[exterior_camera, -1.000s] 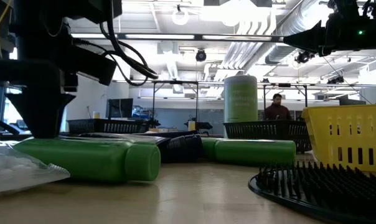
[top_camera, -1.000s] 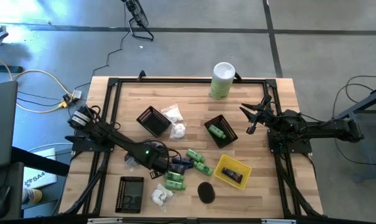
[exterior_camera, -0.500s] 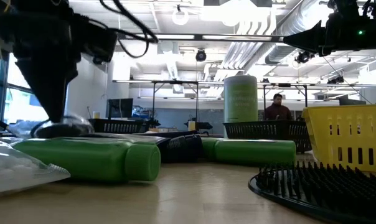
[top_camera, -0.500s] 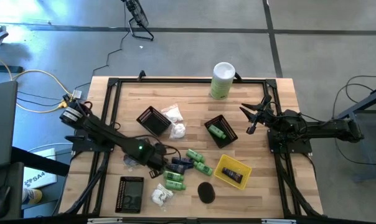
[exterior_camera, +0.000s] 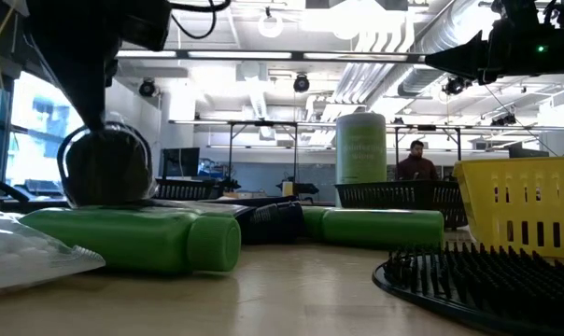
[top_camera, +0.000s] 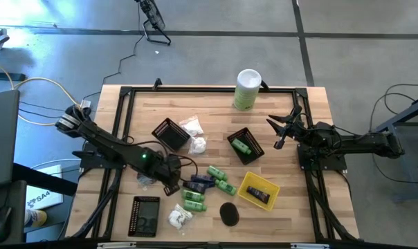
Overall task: Pick & Place Travel size toiletries
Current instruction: Put the hairbrush into the top left black bin
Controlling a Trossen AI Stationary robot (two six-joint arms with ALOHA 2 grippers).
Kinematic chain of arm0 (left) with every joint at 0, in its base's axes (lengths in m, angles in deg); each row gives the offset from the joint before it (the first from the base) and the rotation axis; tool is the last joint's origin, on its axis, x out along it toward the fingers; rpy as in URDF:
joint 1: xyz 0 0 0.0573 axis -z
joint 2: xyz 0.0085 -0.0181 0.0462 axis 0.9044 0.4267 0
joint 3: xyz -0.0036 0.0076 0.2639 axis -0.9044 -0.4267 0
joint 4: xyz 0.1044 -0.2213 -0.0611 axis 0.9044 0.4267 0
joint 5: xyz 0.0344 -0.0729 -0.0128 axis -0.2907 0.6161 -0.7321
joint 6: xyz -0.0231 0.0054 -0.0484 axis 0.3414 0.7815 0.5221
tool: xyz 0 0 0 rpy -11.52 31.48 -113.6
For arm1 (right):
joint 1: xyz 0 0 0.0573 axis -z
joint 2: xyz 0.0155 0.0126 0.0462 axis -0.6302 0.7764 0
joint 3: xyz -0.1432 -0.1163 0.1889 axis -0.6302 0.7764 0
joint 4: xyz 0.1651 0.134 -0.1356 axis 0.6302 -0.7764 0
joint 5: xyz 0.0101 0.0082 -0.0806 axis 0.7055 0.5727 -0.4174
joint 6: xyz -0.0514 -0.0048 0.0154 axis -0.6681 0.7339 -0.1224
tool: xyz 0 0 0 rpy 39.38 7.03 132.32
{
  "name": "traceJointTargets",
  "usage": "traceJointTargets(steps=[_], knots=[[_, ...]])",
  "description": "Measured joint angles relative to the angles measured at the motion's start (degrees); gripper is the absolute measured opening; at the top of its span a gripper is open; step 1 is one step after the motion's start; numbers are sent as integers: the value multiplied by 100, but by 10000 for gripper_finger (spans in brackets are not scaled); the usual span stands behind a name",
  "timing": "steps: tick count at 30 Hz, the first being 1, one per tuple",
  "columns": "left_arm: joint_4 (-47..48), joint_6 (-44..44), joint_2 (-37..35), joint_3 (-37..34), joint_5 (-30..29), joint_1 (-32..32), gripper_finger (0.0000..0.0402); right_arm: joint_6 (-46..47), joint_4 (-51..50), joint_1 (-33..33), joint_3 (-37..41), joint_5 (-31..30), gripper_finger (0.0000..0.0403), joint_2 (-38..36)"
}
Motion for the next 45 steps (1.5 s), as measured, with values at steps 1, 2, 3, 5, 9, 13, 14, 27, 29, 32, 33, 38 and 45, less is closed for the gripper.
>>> traceJointTargets(steps=[1,2,3,5,9,13,14,27,29,32,33,38,45], knots=[[5,2,-33,0,2,0,1,0,0,0,0,0,66,-1],[6,0,-71,0,23,0,1,0,0,0,0,0,66,0],[16,0,-108,0,82,0,1,0,-2,0,0,0,66,-2],[22,3,-178,0,229,0,1,0,-1,0,0,0,66,-2],[24,142,-291,0,534,2,1,-2,-2,0,0,0,66,-2],[6,267,-408,2,766,2,1,-4,0,0,0,-2,66,0],[-13,264,-446,2,774,2,1,-4,-1,0,-1,-1,66,-1],[-88,-112,-1110,4,-63,0,1,-4,0,0,-2,-2,66,0],[-111,-183,-1210,4,-264,0,1,-4,-2,0,-2,-2,66,0],[-107,-218,-1352,4,-694,0,1,-4,-2,0,-2,-2,66,-2],[-107,-219,-1398,4,-886,0,1,-4,-1,0,-2,-2,66,0],[-46,-219,-1546,4,-1892,-2,1,-4,0,0,-2,-2,66,0],[248,-215,-1555,4,-2895,-4,1,-7,-2,0,-2,-2,66,0]])
